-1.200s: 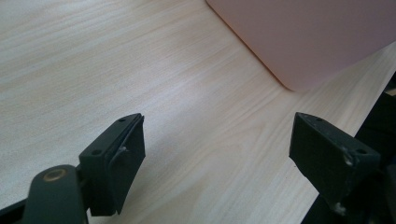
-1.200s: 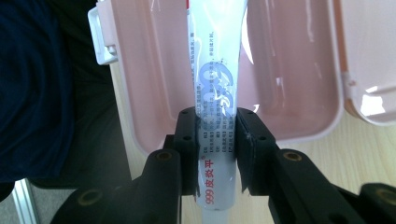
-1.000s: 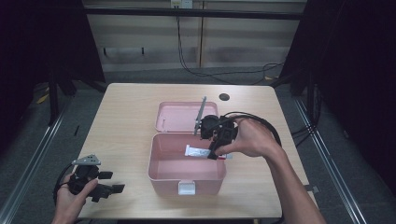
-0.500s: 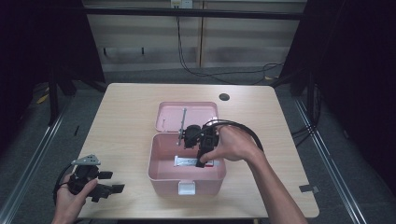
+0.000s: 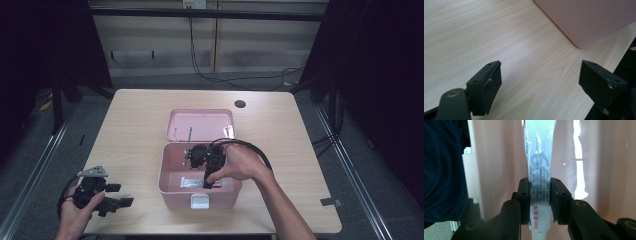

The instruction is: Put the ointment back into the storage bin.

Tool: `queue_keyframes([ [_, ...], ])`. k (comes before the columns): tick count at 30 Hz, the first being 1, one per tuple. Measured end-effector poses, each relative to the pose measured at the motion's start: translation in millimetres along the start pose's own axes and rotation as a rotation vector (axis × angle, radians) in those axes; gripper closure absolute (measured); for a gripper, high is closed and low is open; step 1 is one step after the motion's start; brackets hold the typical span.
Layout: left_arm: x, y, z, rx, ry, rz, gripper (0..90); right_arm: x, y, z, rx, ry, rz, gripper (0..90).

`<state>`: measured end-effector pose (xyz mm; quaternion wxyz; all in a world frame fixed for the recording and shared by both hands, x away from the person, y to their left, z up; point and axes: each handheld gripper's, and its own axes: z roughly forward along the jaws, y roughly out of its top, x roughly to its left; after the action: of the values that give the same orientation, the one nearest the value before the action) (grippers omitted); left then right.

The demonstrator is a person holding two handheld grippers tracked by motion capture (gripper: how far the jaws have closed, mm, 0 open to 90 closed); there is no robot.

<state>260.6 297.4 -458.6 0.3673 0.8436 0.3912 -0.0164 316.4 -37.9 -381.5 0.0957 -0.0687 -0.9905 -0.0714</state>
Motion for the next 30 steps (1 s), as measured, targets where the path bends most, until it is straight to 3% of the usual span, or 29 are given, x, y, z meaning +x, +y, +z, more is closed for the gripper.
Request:
queue_keyframes([
  [7, -0.2, -0.1, 0.2, -0.001, -0.001, 0.000, 18.3, -0.7, 5.2, 10.6, 0.021, 0.014, -0.012, 71.8],
  [19, -0.4, 0.0, 0.6, 0.003, -0.003, 0.000, 18.3, -4.4, 7.5, 31.9, 0.043, 0.073, -0.004, 71.7],
  [30, -0.3, 0.1, 0.8, 0.005, -0.006, 0.001, 18.3, -6.1, 11.3, 45.9, 0.062, 0.132, -0.028, 71.7],
])
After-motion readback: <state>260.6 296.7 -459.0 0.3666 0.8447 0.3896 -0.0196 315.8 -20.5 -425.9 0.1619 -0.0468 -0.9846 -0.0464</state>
